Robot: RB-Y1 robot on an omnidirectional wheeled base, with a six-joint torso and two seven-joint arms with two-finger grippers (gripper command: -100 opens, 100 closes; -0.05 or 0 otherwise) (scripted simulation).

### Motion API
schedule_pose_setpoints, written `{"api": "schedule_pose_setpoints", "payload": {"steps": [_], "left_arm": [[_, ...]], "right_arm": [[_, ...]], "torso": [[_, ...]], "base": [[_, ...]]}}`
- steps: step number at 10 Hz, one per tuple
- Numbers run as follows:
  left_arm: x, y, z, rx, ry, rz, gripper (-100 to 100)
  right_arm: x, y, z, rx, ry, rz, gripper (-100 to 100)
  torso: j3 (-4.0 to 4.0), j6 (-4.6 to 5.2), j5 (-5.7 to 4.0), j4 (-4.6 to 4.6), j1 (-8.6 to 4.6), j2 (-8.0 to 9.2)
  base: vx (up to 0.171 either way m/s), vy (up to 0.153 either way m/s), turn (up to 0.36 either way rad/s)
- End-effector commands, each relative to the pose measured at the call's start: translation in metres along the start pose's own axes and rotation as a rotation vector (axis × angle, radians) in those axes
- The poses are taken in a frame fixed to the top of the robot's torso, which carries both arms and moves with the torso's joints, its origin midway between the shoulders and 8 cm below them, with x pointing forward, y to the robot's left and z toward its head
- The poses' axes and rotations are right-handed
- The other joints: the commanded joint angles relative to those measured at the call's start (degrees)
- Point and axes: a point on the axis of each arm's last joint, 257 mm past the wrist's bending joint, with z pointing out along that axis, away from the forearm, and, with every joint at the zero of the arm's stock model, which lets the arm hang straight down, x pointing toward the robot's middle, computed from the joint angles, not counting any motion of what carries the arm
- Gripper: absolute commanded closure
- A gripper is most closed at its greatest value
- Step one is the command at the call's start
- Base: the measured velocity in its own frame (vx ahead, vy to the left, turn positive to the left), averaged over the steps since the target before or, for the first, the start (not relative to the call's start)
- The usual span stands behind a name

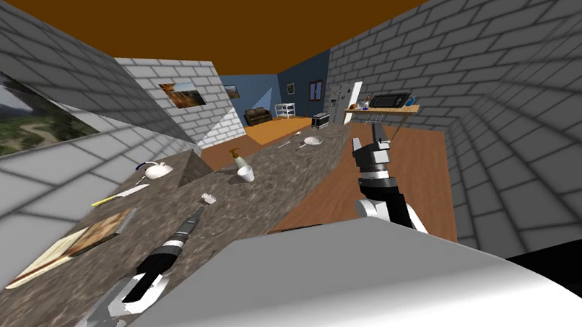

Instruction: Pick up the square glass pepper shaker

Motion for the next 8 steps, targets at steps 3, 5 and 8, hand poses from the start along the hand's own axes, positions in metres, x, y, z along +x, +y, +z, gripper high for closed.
{"api": "schedule_pose_setpoints", "payload": {"steps": [3,5,8], "left_arm": [[-0.009,0.034,-0.01,-0.075,0.002,0.019,-100],[-0.029,0.078,-0.029,-0.187,0.0,0.055,-100],[-0.039,0.094,-0.036,-0.231,-0.003,0.072,-100]], "right_arm": [[0.0,0.0,0.0,0.0,0.0,0.0,0],[0.0,0.0,0.0,0.0,0.0,0.0,0],[0.0,0.0,0.0,0.0,0.0,0.0,0]], "torso": [[-0.02,0.01,0.0,-0.01,-0.04,-0.05],[-0.02,0.05,0.0,0.0,-0.04,-0.05],[-0.01,0.0,-0.01,0.0,-0.06,-0.01]], "base": [[0.048,-0.044,-0.064],[0.089,-0.076,-0.155],[0.061,-0.059,-0.055]]}}
